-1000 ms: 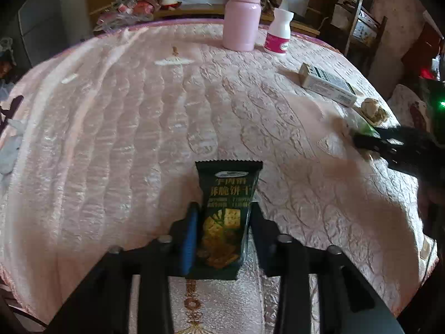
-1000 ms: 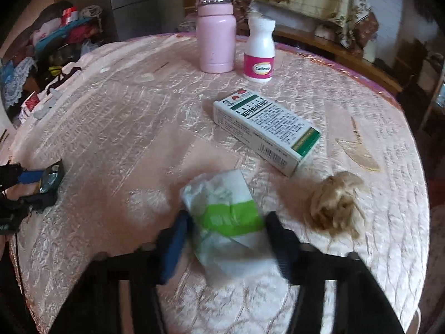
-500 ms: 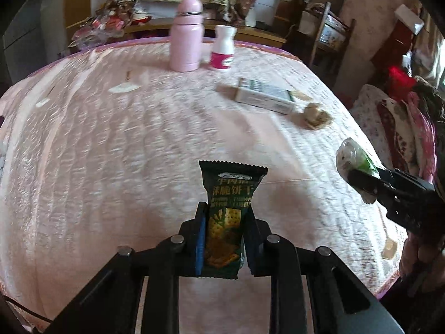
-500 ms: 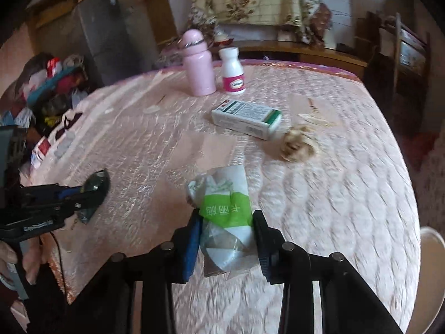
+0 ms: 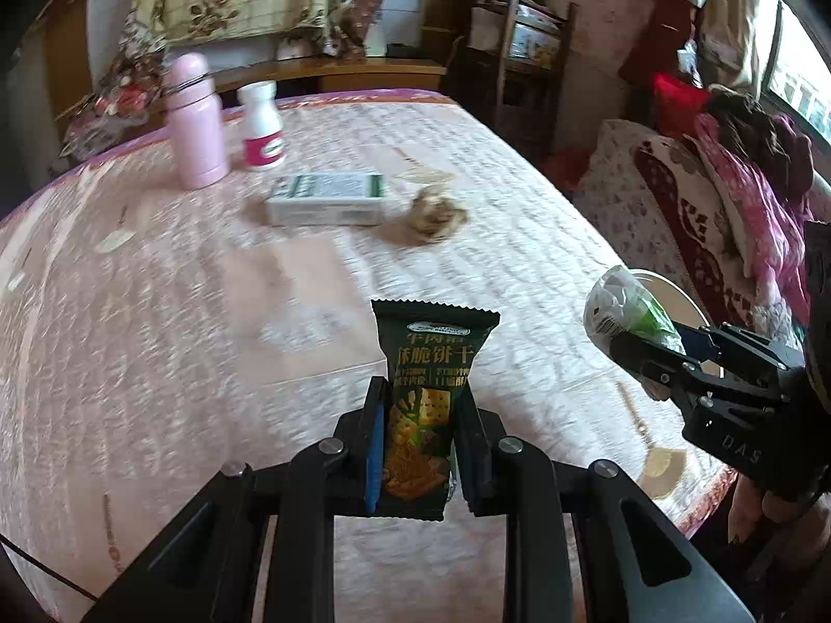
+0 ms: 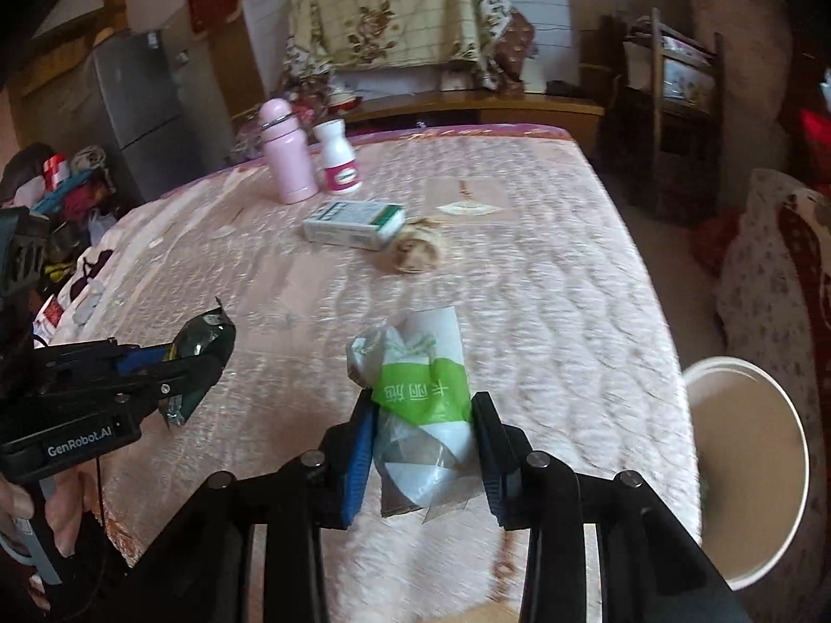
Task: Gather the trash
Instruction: 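Lift snack packet and plastic bag and carry both over the white bucket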
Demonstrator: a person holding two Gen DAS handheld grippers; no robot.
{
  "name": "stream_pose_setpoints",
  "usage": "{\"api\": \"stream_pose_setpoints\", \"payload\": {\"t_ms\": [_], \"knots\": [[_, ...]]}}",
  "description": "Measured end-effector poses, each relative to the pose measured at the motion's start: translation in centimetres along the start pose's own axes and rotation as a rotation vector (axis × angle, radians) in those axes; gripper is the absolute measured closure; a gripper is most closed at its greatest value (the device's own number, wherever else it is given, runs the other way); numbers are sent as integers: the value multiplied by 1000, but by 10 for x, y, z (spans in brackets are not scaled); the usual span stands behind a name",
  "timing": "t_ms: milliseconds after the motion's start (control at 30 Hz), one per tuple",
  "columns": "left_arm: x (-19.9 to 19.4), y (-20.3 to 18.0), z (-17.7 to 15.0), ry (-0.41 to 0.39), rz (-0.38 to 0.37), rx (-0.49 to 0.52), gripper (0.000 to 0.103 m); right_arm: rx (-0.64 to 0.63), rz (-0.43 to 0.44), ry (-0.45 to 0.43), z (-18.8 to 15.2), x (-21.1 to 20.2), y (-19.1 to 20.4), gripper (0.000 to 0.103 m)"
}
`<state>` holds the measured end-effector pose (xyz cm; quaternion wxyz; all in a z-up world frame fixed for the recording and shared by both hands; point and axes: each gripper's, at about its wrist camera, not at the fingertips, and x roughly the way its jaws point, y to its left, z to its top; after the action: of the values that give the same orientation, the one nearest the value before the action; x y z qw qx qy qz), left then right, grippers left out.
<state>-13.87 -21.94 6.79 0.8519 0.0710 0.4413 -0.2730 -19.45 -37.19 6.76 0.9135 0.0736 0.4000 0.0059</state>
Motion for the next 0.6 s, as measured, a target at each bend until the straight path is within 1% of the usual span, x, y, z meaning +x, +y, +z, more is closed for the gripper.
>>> {"api": "stream_pose_setpoints", "payload": {"t_ms": [200,600], "knots": [[11,-35,7,3,-25,41,78,63,-37,-15,-9,-17,-32,64],[27,-76,18,7,-50,84,78,124,-113,-47,-20,-42,-72,64]]}}
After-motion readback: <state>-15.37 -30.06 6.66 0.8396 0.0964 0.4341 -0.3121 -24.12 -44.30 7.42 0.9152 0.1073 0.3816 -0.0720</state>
